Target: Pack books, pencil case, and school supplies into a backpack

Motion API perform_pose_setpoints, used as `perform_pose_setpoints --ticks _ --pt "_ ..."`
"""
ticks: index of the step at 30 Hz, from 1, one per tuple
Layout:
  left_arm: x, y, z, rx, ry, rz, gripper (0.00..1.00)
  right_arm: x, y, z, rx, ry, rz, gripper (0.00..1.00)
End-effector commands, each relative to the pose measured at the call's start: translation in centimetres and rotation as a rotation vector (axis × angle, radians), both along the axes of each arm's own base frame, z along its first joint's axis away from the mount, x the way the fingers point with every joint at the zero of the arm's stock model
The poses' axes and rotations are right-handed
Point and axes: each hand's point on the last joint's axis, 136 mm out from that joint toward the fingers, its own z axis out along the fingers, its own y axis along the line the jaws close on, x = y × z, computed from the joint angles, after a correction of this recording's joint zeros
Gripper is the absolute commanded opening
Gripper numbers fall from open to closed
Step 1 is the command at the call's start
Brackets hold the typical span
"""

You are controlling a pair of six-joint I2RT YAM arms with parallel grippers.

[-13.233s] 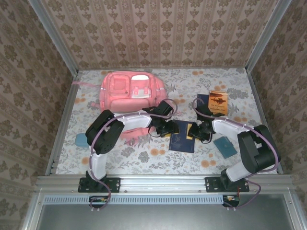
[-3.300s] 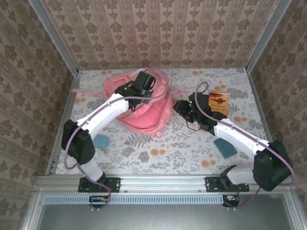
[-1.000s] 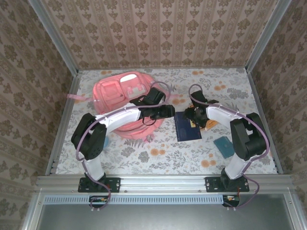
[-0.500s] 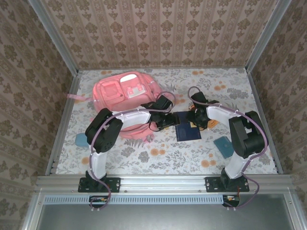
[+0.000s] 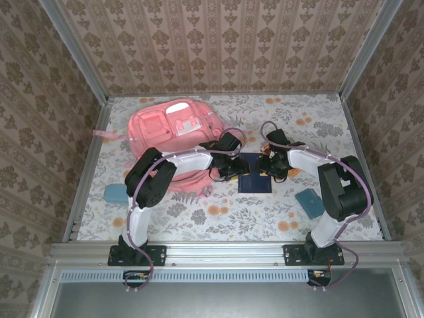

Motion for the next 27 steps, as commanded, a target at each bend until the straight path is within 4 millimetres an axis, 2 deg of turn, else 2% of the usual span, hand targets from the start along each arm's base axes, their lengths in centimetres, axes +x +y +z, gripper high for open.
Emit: perform_pose_setpoints --ticks 1,4,7,11,17,27 --pt "-0.8 -1.0 0.0 -0.050 0.047 -0.023 0.47 -2.1 4.0 -0.3 0.206 0.073 0.076 0.56" --pt "-0.7 -2.4 1.6 -0.161 0.021 -0.059 0.44 -2.2 4.2 -0.4 0.216 0.076 0.077 0.55" --pt "-0.6 -3.8 4.1 -0.279 -0.014 -0.096 0.43 -2.2 4.1 -0.5 0.213 0.077 0.076 0.54" --pt "-0.9 -4.4 6.9 -0.372 -0.038 -0.124 0.40 -2.2 3.8 -0.5 0.201 0.076 0.061 0.53" --pt "-2.0 -4.1 7.6 -0.433 0.020 -0.111 0.38 -2.1 3.8 0.0 0.211 0.063 0.050 0.53" --pt "-1.7 -3.0 8.6 -0.462 0.006 -0.059 0.33 -2.3 3.6 0.3 0.221 0.058 0.046 0.53"
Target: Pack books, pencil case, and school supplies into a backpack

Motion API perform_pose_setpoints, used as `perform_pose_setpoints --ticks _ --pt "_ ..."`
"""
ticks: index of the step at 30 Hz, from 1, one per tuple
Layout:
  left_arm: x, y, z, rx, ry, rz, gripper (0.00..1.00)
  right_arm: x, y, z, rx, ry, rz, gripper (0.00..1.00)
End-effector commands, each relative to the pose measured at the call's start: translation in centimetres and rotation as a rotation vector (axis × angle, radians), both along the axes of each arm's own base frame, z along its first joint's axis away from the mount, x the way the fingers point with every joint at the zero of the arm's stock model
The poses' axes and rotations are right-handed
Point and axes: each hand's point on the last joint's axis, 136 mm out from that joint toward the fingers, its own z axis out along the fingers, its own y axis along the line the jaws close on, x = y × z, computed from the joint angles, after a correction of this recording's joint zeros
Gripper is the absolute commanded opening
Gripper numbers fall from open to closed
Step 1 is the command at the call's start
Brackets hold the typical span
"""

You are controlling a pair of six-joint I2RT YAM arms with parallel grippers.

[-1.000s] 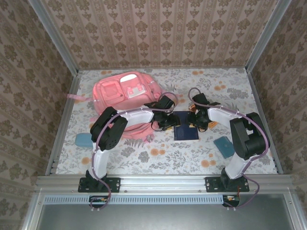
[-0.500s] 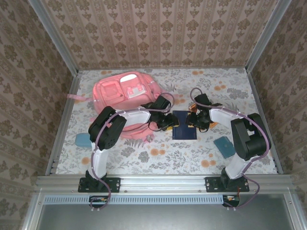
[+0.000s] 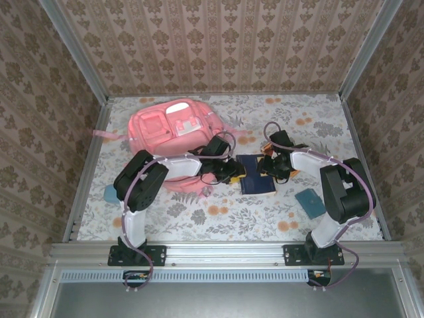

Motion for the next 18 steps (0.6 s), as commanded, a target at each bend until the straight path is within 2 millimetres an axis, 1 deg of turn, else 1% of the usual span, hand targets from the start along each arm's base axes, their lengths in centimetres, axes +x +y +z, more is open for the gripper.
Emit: perform_pose_setpoints --ticks 1,4,9,11,14,18 --pt "0.0 -3.3 6.6 -0.232 -0.104 -0.069 0.33 -2.3 4.0 0.2 0.192 0.075 0.069 0.53" --pt "0.1 -3.1 6.4 -0.247 -0.096 -0.049 0.32 -2.5 4.3 0.0 0.211 0.083 0.073 0.51" --pt "0.7 -2.9 7.2 -0.283 -0.116 -0.029 0.33 -2.7 5.2 -0.1 0.269 0.088 0.089 0.51" --pt "0.6 -2.8 6.6 -0.252 -0.107 -0.041 0.33 -2.7 5.3 -0.3 0.276 0.091 0.089 0.51" --pt "0.8 -2.3 5.1 -0.191 -0.099 -0.026 0.34 -2.6 5.4 -0.3 0.280 0.091 0.086 0.51" --pt "1.1 -2.4 4.5 -0.150 -0.084 -0.016 0.38 -2.6 5.4 -0.3 0.281 0.091 0.085 0.51"
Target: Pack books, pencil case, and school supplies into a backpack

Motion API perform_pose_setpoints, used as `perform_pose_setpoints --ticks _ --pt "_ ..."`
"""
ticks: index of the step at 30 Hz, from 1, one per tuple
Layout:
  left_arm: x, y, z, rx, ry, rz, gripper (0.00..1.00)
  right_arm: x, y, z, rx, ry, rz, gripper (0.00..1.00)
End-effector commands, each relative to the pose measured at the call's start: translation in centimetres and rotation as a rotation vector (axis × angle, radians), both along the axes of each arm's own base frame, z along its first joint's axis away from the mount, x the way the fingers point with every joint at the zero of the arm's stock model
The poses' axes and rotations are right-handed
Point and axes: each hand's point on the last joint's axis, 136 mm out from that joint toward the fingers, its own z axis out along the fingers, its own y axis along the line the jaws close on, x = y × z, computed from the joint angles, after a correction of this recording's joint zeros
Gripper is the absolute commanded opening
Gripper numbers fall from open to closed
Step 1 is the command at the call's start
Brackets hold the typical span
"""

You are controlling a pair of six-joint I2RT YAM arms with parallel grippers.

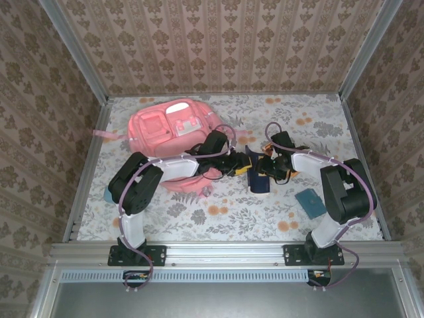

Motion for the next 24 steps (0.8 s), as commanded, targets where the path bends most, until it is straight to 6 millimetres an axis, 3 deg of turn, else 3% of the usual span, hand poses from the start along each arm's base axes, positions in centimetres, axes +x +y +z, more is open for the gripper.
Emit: perform_pose_setpoints --ticks 1,5,10,20,24 --pt "0.0 -0.3 -0.6 0.049 0.002 -0.015 0.39 -2.6 4.1 -0.5 0.179 0.097 0.083 0.50" --pt "0.3 0.1 -1.4 0.118 0.003 -0.005 0.45 -2.6 4.0 -0.6 0.174 0.098 0.081 0.50" --pt "0.8 -1.1 -1.6 0.059 0.048 0.019 0.48 -2.6 4.0 -0.9 0.175 0.103 0.073 0.50" --pt "1.0 -1.5 -2.1 0.048 0.074 0.032 0.45 -2.8 3.7 -1.2 0.161 0.107 0.061 0.49" --pt "1.1 -0.6 -2.4 0.087 0.057 0.031 0.40 -2.8 3.4 -1.3 0.144 0.108 0.056 0.48"
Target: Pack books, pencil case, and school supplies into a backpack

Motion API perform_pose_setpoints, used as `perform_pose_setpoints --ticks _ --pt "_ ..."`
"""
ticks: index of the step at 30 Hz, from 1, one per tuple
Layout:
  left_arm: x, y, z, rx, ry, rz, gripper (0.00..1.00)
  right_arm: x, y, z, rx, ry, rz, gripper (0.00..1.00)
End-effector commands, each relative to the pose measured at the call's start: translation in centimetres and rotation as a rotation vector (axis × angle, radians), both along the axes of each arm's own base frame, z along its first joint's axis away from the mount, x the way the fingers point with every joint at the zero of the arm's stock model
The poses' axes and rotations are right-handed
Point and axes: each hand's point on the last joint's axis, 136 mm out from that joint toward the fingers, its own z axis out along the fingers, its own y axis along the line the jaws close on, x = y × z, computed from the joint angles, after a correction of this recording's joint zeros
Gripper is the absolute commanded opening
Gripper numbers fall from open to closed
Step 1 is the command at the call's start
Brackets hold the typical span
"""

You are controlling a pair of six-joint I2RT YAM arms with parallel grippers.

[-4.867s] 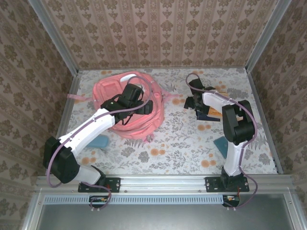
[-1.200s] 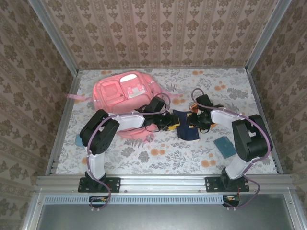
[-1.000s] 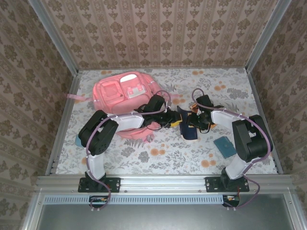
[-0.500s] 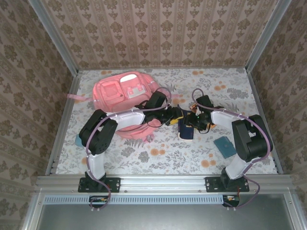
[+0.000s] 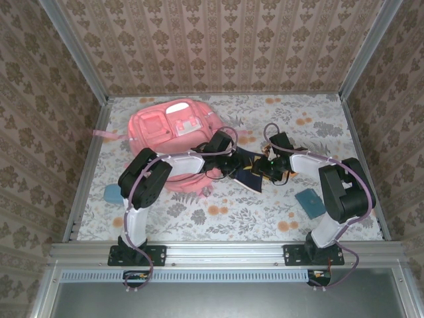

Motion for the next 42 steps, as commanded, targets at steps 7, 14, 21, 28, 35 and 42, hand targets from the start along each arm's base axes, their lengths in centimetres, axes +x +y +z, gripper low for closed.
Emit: perform_pose_setpoints --ticks 7,14,21,28,35,42 --pt "-0.3 2.2 1.6 0.093 -0.086 -0.046 0.20 -2.2 0.6 -0.2 0.012 0.058 0.010 0.51" --pt "0.3 3.8 5.4 0.105 -0.206 -0.053 0.03 -1.4 -0.5 4.1 0.057 -0.082 -0.064 0.64" --pt "3.6 7.2 12.4 0.057 -0.374 0.137 0.02 -1.1 0.3 12.9 0.292 -0.325 -0.150 0.79" --pt "6.2 9.5 18.3 -0.116 -0.461 0.361 0.03 -1.1 2.9 21.2 0.697 -0.459 -0.239 0.90" --pt "6.7 10.2 21.6 -0.287 -0.469 0.509 0.03 -0.1 5.5 24.3 0.930 -0.433 -0.366 0.90" --pt "6.4 10.1 23.1 -0.359 -0.474 0.568 0.03 1.6 7.8 25.5 1.044 -0.393 -0.419 0.84"
